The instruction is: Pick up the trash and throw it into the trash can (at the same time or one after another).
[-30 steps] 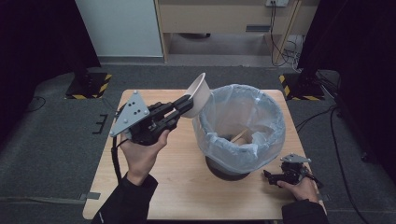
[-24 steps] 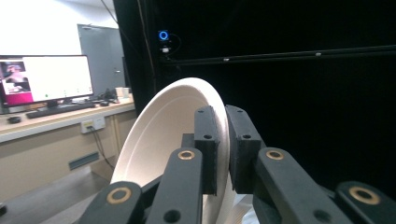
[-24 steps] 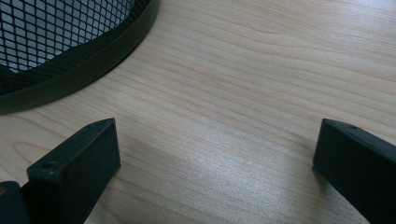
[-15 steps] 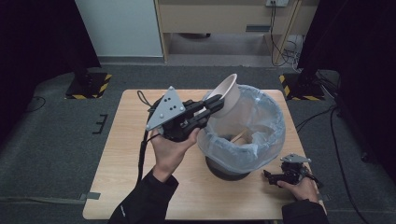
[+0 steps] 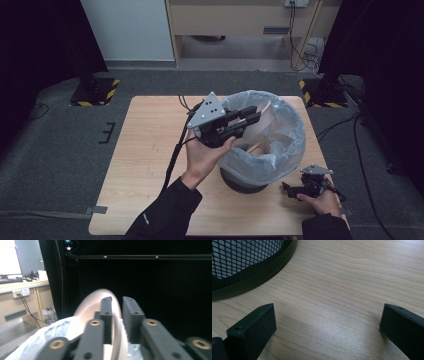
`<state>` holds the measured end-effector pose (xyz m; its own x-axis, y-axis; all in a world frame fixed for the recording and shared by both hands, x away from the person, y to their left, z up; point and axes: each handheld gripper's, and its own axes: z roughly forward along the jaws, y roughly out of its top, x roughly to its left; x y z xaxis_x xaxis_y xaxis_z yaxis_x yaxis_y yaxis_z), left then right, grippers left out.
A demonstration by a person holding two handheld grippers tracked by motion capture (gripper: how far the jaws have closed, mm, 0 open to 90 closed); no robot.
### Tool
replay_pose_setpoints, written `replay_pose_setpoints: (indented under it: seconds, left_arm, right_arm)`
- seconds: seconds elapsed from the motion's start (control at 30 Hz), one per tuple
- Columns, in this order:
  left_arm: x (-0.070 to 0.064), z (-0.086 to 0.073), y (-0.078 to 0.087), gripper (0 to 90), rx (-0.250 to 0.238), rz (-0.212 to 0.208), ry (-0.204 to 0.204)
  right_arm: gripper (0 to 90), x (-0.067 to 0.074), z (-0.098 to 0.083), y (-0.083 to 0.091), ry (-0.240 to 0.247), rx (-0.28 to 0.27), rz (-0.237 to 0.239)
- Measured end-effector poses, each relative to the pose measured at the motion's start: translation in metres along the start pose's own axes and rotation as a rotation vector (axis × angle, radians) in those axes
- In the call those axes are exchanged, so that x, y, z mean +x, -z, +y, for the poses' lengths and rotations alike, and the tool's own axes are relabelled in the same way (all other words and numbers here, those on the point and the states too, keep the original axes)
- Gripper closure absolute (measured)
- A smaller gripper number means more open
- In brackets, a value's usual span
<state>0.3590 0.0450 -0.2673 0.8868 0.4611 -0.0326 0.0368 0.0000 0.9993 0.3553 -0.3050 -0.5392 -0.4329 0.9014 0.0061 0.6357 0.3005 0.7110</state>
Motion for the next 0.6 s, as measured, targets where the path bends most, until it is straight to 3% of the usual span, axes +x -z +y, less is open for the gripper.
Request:
replay_pose_setpoints:
  seconds: [0.13, 0.33, 0.43, 0.6]
  left_arm:
    - [0.005, -0.003, 0.014, 66.6, -0.005, 0.033, 0.010]
    - [0.019, -0.019, 0.059, 51.7, 0.029, 0.135, 0.004]
    - [0.027, -0.035, 0.085, 45.2, 0.075, 0.197, -0.005]
    - [0.040, -0.072, 0.121, 38.0, 0.154, 0.281, 0.040]
  right_arm:
    - [0.8, 0.000, 0.000, 0.000, 0.000, 0.000, 0.000]
    - [0.8, 0.000, 0.000, 0.000, -0.003, 0.006, 0.001]
    - [0.8, 0.000, 0.000, 0.000, -0.002, 0.006, 0.000]
    - [0.8, 0.000, 0.000, 0.000, 0.002, 0.005, 0.000]
